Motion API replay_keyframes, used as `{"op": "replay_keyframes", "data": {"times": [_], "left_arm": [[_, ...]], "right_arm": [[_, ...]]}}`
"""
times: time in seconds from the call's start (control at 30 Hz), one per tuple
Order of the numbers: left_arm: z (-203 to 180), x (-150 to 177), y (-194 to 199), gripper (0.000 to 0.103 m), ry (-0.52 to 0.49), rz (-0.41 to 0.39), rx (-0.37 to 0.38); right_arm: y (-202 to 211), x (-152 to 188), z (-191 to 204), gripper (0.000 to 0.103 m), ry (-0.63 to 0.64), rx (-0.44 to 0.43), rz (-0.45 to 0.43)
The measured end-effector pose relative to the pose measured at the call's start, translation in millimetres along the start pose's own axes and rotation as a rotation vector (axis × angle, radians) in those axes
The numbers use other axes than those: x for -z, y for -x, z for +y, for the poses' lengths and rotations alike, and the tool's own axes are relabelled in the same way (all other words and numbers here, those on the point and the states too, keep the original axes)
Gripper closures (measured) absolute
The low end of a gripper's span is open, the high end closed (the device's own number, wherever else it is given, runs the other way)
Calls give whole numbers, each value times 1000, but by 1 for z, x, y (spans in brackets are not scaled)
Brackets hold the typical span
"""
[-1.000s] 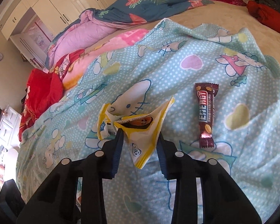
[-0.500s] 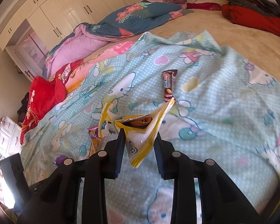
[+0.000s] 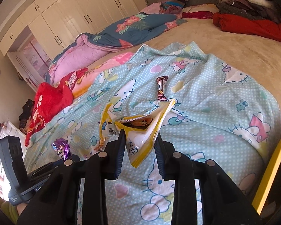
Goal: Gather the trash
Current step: 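Lift the purple and yellow-white wrappers and carry them toward the bin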
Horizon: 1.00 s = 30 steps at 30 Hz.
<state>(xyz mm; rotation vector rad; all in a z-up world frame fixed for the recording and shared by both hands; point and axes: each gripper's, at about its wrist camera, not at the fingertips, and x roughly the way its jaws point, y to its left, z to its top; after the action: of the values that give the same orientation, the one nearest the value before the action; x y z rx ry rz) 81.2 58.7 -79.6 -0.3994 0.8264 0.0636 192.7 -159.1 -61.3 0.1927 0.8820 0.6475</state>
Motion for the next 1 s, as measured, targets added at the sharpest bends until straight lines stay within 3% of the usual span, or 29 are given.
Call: {"op": "replay_keyframes", "data": {"times": [1.0], "left_arm": [[-111, -9, 22, 77, -187, -69, 120]], "right_arm": [[101, 22, -52, 74, -74, 51, -122]]}}
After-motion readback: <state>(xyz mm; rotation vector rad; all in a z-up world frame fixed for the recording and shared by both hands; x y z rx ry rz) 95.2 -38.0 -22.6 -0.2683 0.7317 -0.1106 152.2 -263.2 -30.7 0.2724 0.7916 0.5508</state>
